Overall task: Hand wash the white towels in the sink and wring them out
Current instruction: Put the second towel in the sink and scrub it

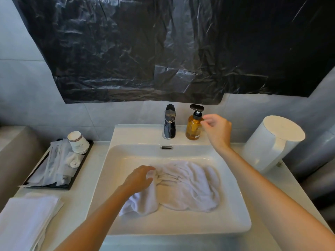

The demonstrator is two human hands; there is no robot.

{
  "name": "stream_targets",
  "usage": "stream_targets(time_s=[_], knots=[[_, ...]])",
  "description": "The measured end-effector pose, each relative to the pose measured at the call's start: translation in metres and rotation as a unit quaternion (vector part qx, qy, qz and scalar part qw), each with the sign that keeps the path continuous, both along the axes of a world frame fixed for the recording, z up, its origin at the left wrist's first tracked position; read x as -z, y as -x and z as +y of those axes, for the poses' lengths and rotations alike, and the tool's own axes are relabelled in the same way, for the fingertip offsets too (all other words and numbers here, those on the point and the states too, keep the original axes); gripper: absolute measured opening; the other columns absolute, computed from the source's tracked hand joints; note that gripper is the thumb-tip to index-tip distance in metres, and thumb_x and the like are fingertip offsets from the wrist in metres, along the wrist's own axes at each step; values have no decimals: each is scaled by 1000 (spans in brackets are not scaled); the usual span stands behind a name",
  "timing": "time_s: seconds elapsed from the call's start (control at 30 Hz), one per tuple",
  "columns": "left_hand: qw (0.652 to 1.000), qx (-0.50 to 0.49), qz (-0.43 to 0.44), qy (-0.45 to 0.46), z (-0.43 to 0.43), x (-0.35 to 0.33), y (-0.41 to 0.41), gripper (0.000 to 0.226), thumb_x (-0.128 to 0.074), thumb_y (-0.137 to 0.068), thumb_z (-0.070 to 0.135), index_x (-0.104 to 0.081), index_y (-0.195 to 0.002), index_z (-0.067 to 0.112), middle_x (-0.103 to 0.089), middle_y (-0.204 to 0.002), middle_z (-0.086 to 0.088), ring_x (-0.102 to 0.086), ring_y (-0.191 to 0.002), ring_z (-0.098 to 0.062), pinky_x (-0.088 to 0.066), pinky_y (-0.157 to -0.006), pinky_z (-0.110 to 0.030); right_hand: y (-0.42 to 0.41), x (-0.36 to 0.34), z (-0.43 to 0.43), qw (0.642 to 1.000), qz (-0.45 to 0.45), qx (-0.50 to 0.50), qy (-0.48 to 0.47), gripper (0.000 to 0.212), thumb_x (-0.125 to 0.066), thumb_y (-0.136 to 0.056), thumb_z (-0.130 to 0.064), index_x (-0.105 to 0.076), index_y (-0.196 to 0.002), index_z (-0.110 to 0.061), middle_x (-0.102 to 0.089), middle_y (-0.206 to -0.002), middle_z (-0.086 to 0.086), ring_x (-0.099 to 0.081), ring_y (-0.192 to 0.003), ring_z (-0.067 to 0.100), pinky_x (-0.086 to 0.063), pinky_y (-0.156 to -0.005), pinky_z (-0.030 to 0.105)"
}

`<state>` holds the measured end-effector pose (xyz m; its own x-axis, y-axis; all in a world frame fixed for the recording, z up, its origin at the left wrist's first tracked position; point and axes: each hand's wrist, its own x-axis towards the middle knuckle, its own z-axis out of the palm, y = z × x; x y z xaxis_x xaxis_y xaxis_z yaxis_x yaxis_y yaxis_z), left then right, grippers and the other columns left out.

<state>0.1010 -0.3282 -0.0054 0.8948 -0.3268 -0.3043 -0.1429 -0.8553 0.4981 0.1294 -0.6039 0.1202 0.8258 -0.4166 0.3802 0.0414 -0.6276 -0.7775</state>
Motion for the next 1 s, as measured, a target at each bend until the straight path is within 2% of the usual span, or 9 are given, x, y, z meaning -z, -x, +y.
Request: stream_targets(time_s=[0.07,0.17,0.33,0.43,0.57,0.7,0.77,0.87,1.0], knots=[[1000,-4,16,1,1,9,0,49,-54,-97,24,-42,-144,26,-38,-150,0,-40,-134,-20,-33,-109,-29,-16,-4,3,999,-11,16,42,22,-60,-95,-18,-70,-113,-13,-72,-104,3,-66,-95,17,-48,-80,20],[1000,-11,28,10,4,21,-1,50,-54,-96,22,-41,-145,28,-35,-151,1,-39,-135,-18,-29,-108,-25,-35,-9,7,996,-23,28,84,29,-53,-99,-21,-63,-125,-15,-68,-119,4,-63,-107,18,-46,-83,20],[999,-14,37,19,9,31,-3,49,-53,-96,21,-43,-143,29,-35,-151,2,-40,-134,-16,-29,-107,-24,-59,0,11,984,67,-36,161,43,-60,-95,-25,-52,-137,-18,-55,-139,4,-54,-124,21,-46,-101,36],[999,-18,36,19,9,32,-2,50,-54,-96,23,-41,-143,32,-30,-154,0,-36,-137,-20,-29,-109,-28,-65,1,11,982,75,-31,168,40,-59,-95,-21,-55,-135,-15,-56,-137,6,-55,-123,23,-45,-101,34],[998,-34,54,-6,11,25,6,56,-55,-95,40,-31,-146,44,-20,-158,-8,-17,-145,-29,-26,-113,-40,-59,-4,10,979,87,-50,175,39,-57,-95,-16,-54,-134,-11,-57,-134,10,-55,-121,25,-44,-101,34],[997,-41,52,-40,11,21,17,74,-59,-86,58,-20,-148,47,-34,-146,-6,-29,-134,-32,-34,-106,-40,-29,-5,7,984,57,-68,154,35,-55,-97,-11,-54,-132,-9,-59,-130,12,-56,-118,27,-46,-98,34],[996,-51,44,-53,13,22,21,87,-62,-81,61,-12,-150,45,-40,-140,-5,-34,-129,-32,-36,-102,-39,-9,-7,7,985,44,-78,151,34,-55,-97,-10,-56,-131,-9,-61,-127,11,-58,-115,26,-47,-97,35],[994,-80,48,-55,14,21,24,98,-66,-81,55,-3,-153,37,-43,-139,-7,-37,-126,-31,-36,-99,-36,18,-9,8,986,54,-95,124,34,-57,-96,-11,-58,-130,-10,-63,-124,10,-61,-110,24,-50,-93,32],[988,-130,57,-63,15,18,26,85,-64,-86,47,-18,-152,21,-43,-139,-11,-41,-128,-28,-38,-99,-34,51,1,20,977,136,-143,86,38,-63,-92,-12,-59,-130,-13,-64,-124,5,-58,-110,18,-41,-87,21]])
